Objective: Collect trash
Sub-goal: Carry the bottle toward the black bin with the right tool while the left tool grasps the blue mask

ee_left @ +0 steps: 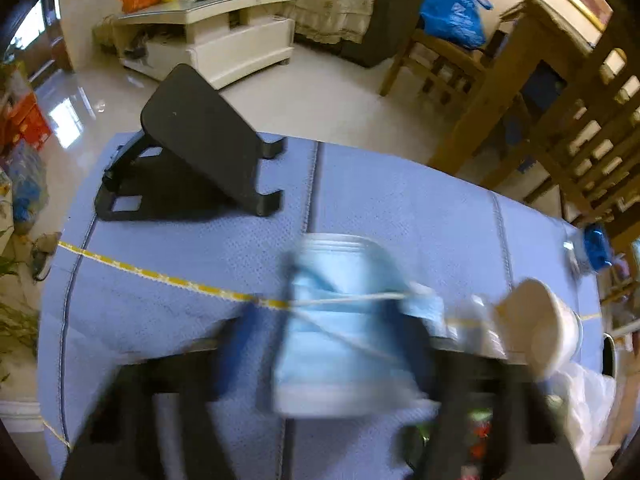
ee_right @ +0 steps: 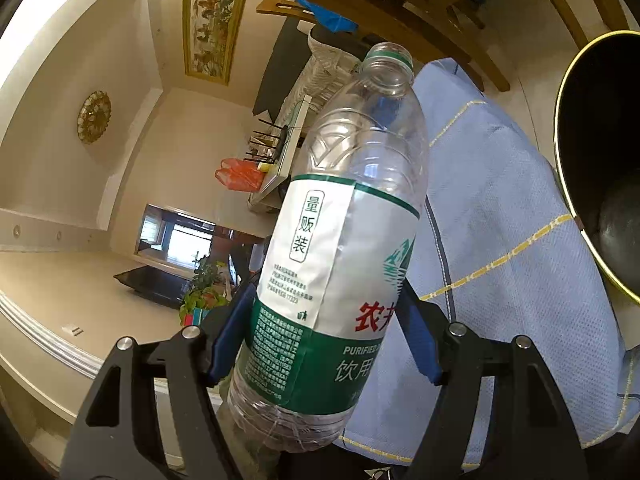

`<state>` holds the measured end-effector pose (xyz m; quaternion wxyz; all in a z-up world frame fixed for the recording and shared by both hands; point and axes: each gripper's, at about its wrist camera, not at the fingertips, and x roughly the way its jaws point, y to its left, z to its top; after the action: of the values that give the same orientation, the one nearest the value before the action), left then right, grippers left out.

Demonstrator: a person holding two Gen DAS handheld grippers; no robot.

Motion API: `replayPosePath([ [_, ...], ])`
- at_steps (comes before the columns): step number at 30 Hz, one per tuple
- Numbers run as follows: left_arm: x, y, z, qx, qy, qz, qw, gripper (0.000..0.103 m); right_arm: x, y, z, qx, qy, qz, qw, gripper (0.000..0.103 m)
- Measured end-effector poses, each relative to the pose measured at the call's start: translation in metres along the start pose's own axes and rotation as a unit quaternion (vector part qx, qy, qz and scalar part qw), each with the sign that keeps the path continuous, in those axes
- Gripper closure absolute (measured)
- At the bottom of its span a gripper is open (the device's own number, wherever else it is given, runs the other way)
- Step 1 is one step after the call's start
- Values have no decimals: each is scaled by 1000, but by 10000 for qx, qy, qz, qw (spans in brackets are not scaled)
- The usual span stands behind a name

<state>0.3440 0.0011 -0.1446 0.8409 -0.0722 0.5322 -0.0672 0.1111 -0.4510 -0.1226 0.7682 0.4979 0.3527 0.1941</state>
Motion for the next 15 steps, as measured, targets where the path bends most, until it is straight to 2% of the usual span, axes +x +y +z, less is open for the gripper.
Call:
replayPosePath([
  [1,-4,3,-3,-137,28,-211,9997,86,1,-1,3,-14,-29,-39,10000,33],
  [2,-8,7,-6,-281,27,-358,9990,88,1,0,6,-45,-59,-83,9999,33],
  [3,-12,11,-11,-409,-4,-476,9980,92,-3,0,-6,-76,-92,-117,9999,33],
  [4,-18,15,-16,-485,-64,-498,9976,93,-10,2,-17,-94,-120,-132,9998,33],
  [6,-29,19,-27,-513,-274,-520,9970,94,-13,4,-18,-124,-176,-142,9997,33],
  [10,-38,22,-45,-498,-256,-614,9965,97,-18,5,-19,-141,-277,-159,9994,33],
  [12,-52,24,-53,-524,-465,-568,9959,98,-23,5,-20,-150,-346,-183,9991,33],
  [15,-83,29,-64,-495,-943,-303,9938,98,-41,9,-27,-248,-590,-358,9973,33],
])
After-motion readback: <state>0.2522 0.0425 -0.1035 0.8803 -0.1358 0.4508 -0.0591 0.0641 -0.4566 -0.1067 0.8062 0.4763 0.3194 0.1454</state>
